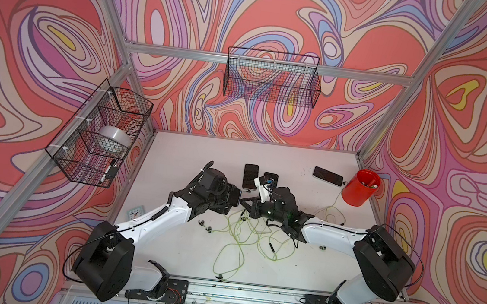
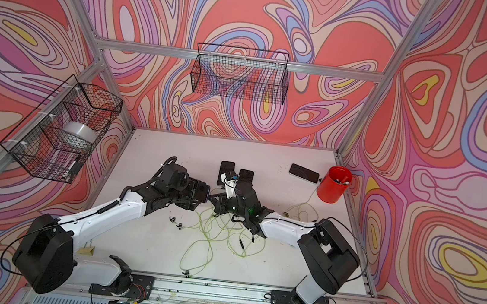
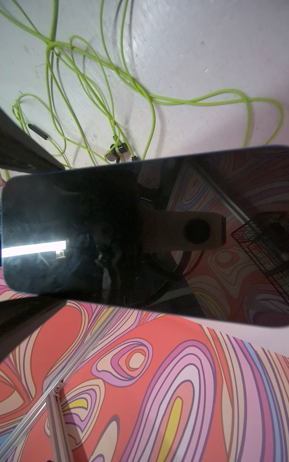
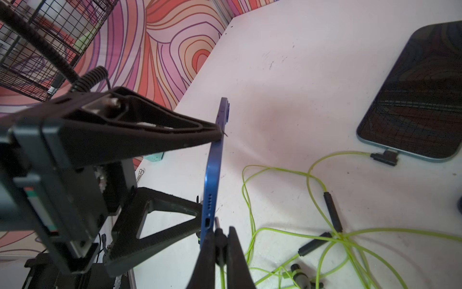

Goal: Plug wired earphones into phones
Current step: Insert the wired earphone into the phone.

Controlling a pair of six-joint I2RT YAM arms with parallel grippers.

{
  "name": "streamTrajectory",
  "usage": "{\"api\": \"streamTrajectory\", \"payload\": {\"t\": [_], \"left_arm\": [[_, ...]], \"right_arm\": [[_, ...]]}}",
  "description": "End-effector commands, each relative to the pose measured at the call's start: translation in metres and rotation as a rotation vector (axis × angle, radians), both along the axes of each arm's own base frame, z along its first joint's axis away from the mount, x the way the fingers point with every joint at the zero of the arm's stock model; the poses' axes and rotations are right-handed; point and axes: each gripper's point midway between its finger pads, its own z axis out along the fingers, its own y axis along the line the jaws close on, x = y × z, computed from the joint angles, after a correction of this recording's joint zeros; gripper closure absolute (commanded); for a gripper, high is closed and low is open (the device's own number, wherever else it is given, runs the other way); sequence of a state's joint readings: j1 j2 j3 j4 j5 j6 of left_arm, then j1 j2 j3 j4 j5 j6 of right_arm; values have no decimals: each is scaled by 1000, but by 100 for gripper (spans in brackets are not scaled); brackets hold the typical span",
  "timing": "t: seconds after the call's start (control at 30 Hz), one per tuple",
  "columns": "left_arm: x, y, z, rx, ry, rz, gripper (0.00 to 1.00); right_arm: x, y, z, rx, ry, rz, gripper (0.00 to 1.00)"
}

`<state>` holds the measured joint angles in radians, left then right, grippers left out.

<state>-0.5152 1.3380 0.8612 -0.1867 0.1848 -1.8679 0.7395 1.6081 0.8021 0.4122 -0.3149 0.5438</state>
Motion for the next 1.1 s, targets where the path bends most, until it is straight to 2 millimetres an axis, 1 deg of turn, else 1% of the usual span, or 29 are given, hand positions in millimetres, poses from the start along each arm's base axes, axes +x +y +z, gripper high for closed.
{"api": "streamTrajectory", "payload": {"t": [0.0, 0.1, 0.2, 0.43, 0.5, 0.77, 0.93, 1.07], "left_arm": [[6, 2, 8, -22, -39, 28, 100], [7, 1, 8, -24, -40, 26, 100], [8, -1, 8, -31, -40, 20, 100], [8, -1, 11, -36, -47, 21, 100], [8, -1, 12, -38, -48, 19, 100], [8, -3, 12, -45, -48, 17, 100], [8, -3, 11, -44, -44, 16, 100], [8, -3, 9, -42, -40, 15, 100]], "right_arm": [[2, -2, 19, 14, -51, -17, 100], [0, -9, 24, 1, -69, -31, 100], [-2, -7, 28, 8, -70, -16, 100], [-1, 4, 18, 8, -46, 10, 100], [-1, 5, 14, 7, -38, 11, 100], [1, 7, 9, 6, -26, 9, 100], [1, 9, 10, 10, -30, 15, 100], [1, 9, 17, 24, -47, 15, 100]]}}
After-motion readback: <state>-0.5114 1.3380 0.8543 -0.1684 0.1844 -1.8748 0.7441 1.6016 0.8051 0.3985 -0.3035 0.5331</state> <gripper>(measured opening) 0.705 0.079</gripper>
